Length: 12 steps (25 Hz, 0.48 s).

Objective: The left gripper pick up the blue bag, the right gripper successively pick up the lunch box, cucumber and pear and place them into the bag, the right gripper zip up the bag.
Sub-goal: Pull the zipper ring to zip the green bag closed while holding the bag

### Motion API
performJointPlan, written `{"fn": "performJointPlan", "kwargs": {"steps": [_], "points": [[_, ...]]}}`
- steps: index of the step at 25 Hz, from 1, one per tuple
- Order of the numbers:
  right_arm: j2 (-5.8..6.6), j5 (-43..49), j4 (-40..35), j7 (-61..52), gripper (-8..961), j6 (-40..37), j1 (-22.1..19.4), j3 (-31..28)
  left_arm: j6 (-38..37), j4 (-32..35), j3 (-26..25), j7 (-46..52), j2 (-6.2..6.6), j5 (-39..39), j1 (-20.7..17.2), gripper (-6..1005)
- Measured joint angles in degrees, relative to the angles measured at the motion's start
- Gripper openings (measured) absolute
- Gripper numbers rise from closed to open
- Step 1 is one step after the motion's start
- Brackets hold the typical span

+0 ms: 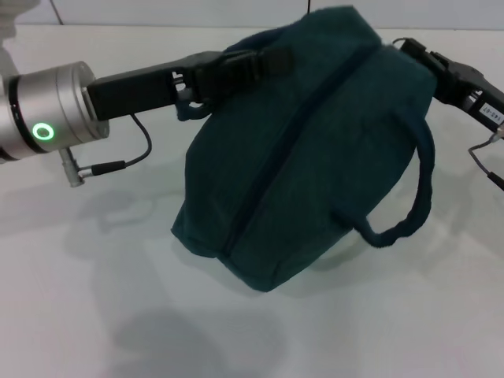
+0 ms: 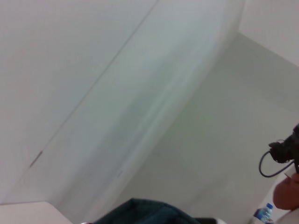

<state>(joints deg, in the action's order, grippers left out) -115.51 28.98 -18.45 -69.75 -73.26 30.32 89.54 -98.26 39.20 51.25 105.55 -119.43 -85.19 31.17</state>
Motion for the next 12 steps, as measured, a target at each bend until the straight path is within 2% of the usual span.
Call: {"fn": "performJointPlan", "kwargs": {"steps": [6, 12], "points": [[0.2, -0.1, 0.0, -0.4, 70, -2.4, -0.5, -0.1, 2.0, -0.1, 0.3, 0.0, -0.18, 0.7, 0.1, 49], [0.97, 0.1, 0.5, -1.1, 295, -3.1, -1.9, -2.6, 4.3, -3.6, 0.4, -0.5, -0.28, 0.7, 1.6, 48]]}}
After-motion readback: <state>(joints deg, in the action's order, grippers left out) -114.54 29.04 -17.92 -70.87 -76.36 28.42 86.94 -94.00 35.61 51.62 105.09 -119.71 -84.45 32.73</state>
